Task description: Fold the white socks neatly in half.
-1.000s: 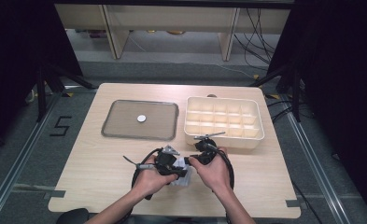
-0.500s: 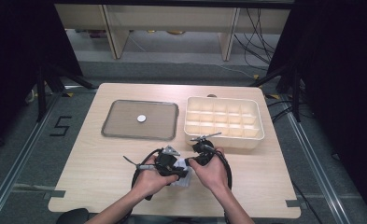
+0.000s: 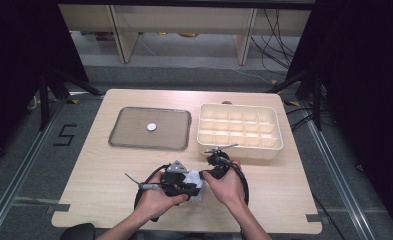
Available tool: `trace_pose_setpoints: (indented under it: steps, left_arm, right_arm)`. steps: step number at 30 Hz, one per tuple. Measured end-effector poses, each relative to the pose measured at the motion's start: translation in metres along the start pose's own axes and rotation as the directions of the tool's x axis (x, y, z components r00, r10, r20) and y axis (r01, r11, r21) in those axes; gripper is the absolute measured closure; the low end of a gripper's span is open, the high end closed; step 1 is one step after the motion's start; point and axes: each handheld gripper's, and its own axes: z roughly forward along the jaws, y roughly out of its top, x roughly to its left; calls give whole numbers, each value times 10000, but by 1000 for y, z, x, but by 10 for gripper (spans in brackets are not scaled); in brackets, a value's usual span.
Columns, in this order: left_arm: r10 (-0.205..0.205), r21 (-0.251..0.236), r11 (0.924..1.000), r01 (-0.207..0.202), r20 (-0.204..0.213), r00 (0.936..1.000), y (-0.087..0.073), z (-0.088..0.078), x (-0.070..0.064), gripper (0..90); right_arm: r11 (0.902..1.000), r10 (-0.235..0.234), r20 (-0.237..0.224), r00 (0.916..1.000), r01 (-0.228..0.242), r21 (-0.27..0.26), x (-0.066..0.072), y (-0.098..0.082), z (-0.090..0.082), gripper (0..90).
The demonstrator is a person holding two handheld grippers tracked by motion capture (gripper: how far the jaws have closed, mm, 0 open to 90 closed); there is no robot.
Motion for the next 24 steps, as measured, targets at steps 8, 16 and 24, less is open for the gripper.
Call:
trace_pose_setpoints:
  steps: [8,16,24]
  left_arm:
    - [-168,265,9995,163,216,9996,-7,13,-1,806]
    - [-147,368,9992,138,255,9996,-10,20,-2,848]
    - [15,479,9988,-23,163,9999,-10,24,-4,852]
  right_arm:
    - [9999,36,169,9998,-39,149,-3,-3,2,852]
    - [9996,-235,406,9989,228,185,-5,-6,5,853]
    - [9995,-238,490,9985,229,206,-5,-7,8,854]
